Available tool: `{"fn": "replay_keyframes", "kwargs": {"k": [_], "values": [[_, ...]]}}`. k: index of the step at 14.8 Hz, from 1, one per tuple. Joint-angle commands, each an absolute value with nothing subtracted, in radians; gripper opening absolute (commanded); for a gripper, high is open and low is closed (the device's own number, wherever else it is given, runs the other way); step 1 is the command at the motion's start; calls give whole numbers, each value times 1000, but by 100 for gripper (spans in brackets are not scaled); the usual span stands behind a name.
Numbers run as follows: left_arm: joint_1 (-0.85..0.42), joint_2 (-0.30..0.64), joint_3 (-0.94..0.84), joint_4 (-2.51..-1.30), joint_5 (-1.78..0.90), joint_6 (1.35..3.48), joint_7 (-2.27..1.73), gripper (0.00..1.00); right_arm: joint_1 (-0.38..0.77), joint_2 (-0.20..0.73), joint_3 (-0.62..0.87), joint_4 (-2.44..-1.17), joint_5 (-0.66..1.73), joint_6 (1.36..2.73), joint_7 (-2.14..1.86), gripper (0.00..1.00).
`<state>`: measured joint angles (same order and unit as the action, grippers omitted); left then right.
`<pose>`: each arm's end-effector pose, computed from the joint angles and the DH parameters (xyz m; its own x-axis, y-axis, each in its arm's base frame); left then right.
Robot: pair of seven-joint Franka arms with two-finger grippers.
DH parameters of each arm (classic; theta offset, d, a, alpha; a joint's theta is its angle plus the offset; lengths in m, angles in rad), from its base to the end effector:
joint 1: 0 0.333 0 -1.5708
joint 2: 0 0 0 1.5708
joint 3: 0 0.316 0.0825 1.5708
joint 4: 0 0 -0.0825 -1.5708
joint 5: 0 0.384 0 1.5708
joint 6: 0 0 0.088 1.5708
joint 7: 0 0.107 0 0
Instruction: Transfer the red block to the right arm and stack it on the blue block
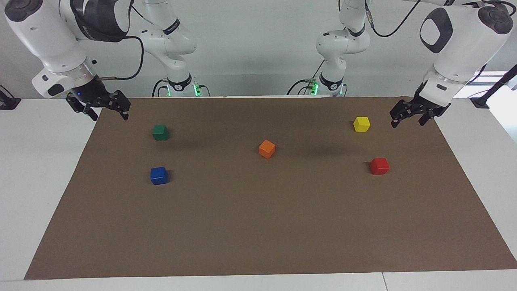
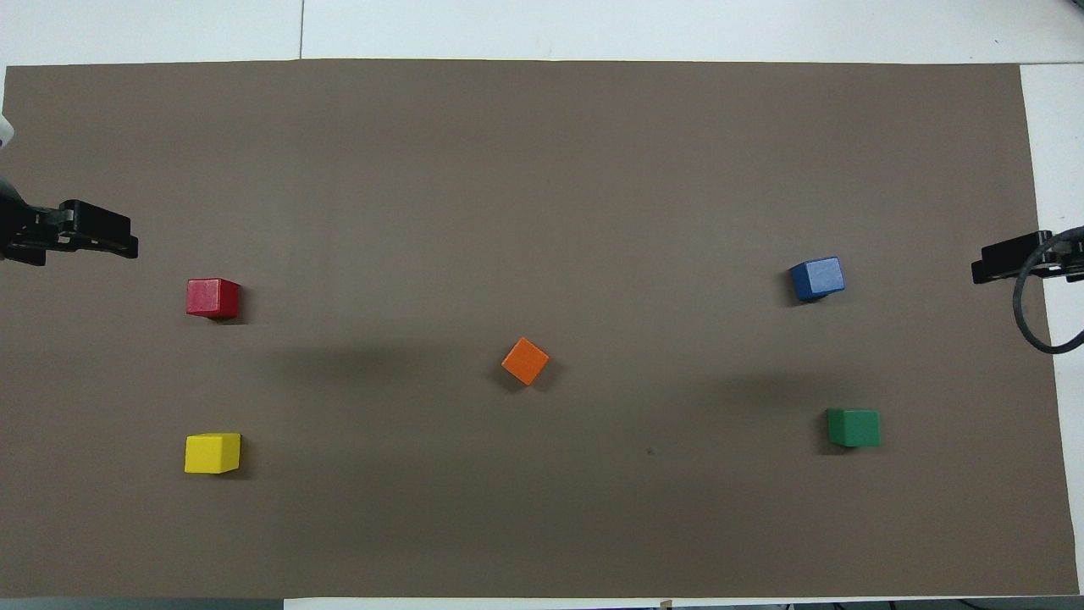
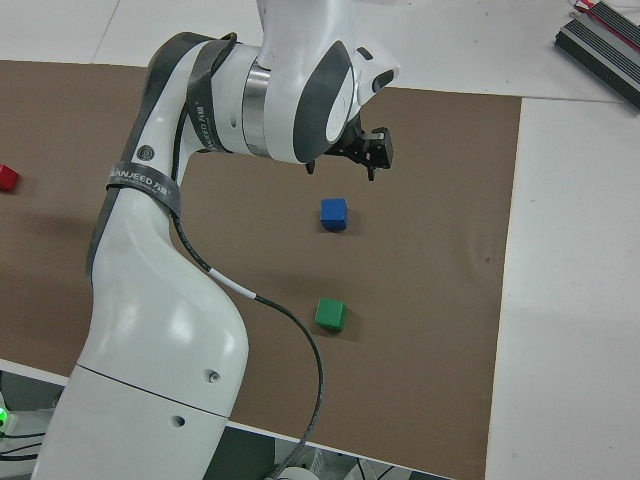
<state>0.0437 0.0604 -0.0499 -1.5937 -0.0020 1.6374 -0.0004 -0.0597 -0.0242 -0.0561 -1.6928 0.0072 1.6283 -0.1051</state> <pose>0.5771 -0.0030 0.5853 0.9998 -0.0056 -0.0166 -0.0055 -1.0000 0.0050 0.5450 -0.0630 0.5850 0.9992 -0.0110 -0.0392 -0.0115 -0.9999 -0.0127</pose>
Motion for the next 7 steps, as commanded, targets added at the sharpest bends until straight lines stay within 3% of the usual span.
{"fn": "replay_keyframes", "kwargs": {"k": [1, 4, 7], "values": [[32, 71, -37, -1577, -2, 1646, 14, 100, -72, -38, -49, -1707, 15, 1635, -94, 100], [34, 66, -37, -1589, -2, 1646, 17, 100, -72, -38, -49, -1707, 15, 1634, -92, 100], [38, 22, -3, -1699, -2, 1698, 12, 100, -74, -38, -49, -1707, 17, 1632, -94, 100]]}}
